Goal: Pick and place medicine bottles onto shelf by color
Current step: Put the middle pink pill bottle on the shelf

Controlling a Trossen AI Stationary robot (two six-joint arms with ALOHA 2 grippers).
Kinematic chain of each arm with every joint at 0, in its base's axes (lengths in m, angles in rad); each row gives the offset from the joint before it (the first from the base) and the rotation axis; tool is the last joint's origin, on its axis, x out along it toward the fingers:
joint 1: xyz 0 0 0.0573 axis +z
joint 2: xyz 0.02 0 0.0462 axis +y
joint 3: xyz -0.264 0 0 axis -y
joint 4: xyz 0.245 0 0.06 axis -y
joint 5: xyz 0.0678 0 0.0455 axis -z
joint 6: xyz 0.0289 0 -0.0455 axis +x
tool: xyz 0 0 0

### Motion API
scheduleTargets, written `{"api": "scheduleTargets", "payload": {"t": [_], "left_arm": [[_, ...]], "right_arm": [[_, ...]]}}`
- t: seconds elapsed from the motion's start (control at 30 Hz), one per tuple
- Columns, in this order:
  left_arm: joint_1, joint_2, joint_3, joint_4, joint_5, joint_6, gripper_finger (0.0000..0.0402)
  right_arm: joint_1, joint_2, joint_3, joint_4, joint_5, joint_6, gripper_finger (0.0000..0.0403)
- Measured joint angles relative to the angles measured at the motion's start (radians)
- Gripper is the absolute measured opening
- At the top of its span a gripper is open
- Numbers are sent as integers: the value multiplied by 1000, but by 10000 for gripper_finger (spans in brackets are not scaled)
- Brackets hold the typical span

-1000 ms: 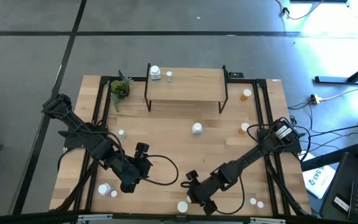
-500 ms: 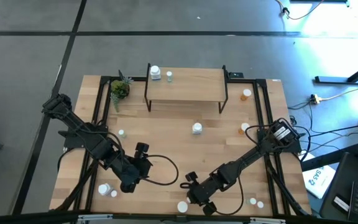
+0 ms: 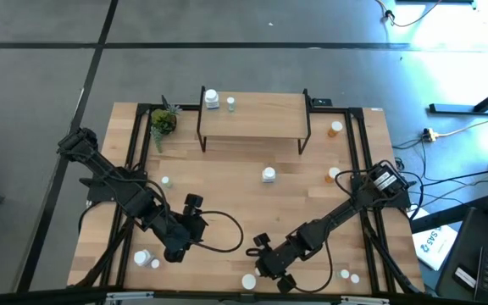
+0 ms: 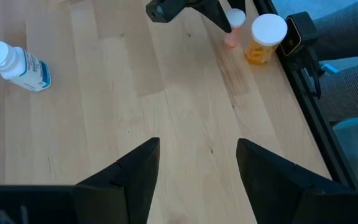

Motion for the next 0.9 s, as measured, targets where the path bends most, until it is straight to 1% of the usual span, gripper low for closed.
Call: {"api": "scheduleTargets", "payload": {"t": [0.13,0.47,0.57,0.77,0.9], "left_arm": [[0,0,0,-3,0,0,207],[0,0,0,-12,0,1,207],[0,0,0,-12,-6,1,207],[0,0,0,-11,-6,1,207],[0,0,0,-11,-6,1,207]], "right_arm": [[0,-24,0,-46,8,1,125],[-25,-95,0,-47,13,0,124],[-37,-127,0,-62,41,-2,124],[-75,-204,0,-155,136,26,124],[-117,-251,0,-182,141,70,124]]}}
